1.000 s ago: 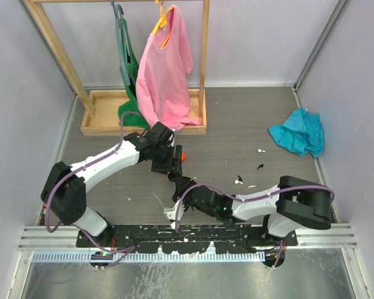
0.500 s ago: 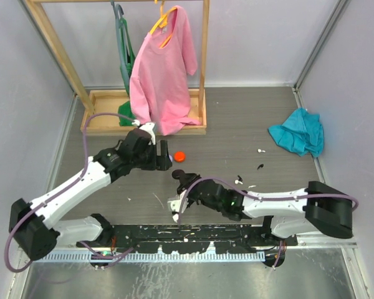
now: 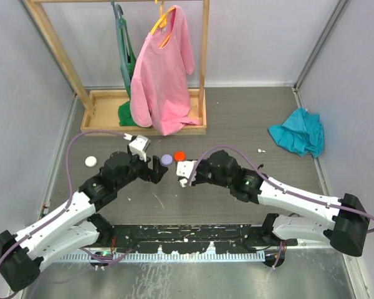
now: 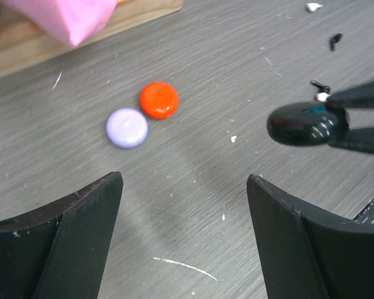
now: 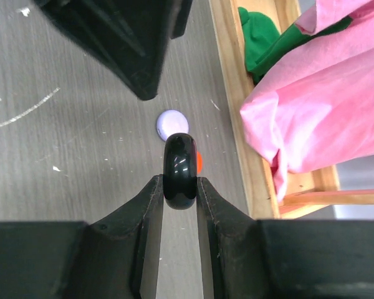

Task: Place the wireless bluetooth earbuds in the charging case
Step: Pick up the charging case at the center of the board.

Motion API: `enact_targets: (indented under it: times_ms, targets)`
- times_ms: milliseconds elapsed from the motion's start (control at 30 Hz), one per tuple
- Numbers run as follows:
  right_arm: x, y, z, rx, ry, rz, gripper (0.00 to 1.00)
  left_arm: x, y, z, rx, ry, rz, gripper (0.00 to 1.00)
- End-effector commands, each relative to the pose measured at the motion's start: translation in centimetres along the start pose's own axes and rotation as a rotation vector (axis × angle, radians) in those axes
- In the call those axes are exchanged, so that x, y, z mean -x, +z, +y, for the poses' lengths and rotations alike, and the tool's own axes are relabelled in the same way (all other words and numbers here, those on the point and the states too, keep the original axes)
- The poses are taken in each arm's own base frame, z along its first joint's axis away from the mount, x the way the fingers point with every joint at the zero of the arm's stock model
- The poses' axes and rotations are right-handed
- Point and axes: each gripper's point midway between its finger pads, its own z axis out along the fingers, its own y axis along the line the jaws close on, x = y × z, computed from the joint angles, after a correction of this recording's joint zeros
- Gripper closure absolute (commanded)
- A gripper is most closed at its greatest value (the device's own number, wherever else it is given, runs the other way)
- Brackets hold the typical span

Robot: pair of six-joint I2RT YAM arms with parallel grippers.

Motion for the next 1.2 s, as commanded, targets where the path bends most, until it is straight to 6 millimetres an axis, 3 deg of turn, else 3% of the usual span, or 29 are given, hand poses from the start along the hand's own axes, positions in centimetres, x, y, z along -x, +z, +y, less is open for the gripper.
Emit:
enact_targets:
  times_ms: [0,267,567,867,1167]
  targets:
    - [3.1,-1.6,-0.8,0.067,0.191,-0.048,0.99,4.3,-1.0,-3.4,-0.214,0.2,-0.242,0.18]
    - [5.8,-3.2,-2.7,0.147,0.355,-0.052,0.99,3.8,-2.5,-6.4,-0.423,0.391,-0.392,0.21]
    - [7.8,-3.8,-2.1,0.304,0.404,-0.062,0.99,3.3,-3.9,-8.9,-0.594,0.532,-0.507,0.28]
    - [8.2,-3.7,-0.3,0.442,0.371,-0.065,0.99,3.0,-4.6,-10.3,-0.693,0.563,-0.556,0.42]
    - [8.0,-3.1,0.1,0.491,0.365,-0.047,0.99,2.9,-4.5,-10.7,-0.719,0.546,-0.561,0.48]
